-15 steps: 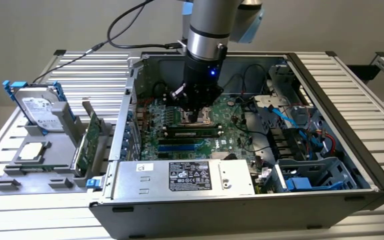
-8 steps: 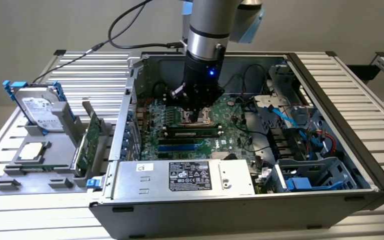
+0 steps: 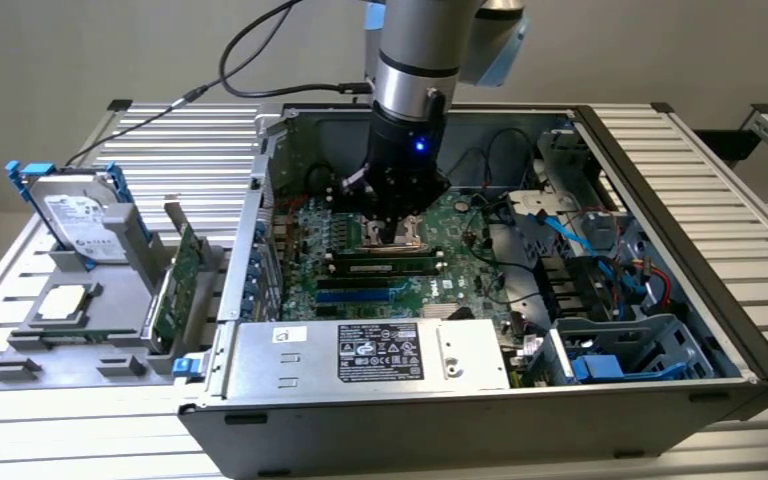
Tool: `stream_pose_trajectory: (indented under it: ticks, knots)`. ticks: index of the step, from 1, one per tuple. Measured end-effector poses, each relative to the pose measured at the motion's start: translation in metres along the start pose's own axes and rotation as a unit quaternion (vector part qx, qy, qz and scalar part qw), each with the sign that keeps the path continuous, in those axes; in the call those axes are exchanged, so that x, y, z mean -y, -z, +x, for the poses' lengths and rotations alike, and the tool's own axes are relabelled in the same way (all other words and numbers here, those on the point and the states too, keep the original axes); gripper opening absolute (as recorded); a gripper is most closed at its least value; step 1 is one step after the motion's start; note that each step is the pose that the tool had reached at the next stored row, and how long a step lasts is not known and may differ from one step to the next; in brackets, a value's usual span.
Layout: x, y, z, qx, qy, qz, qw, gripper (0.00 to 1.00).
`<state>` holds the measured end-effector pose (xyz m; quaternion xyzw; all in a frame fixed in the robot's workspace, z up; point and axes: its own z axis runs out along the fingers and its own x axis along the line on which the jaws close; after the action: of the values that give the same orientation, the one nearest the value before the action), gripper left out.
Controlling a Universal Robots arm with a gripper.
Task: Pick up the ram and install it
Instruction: 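Press down the ram until it locks into place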
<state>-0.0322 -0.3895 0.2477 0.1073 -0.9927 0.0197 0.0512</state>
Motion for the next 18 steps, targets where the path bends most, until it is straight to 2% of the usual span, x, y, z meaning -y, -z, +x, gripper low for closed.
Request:
stream_pose_trajectory:
  ticks: [3,6,8,12,15,18]
  knots:
    - [0.0,0.0,0.0,-0.0002,-0.019,-0.0009,0.9998,0.11]
    - [0.0,0.0,0.0,-0.0003,-0.034,0.0009,0.9994,0.11]
    - [0.0,0.0,0.0,-0.0007,-0.041,0.0045,0.9992,0.11]
    - [0.0003,0.0,0.0,-0.0007,-0.047,0.0149,0.9988,0.11]
    - [0.0016,0.0,0.0004,-0.0016,-0.05,0.0191,0.9986,0.11]
    - [0.0035,-0.0001,0.0008,-0.0022,-0.053,0.0216,0.9984,0.11]
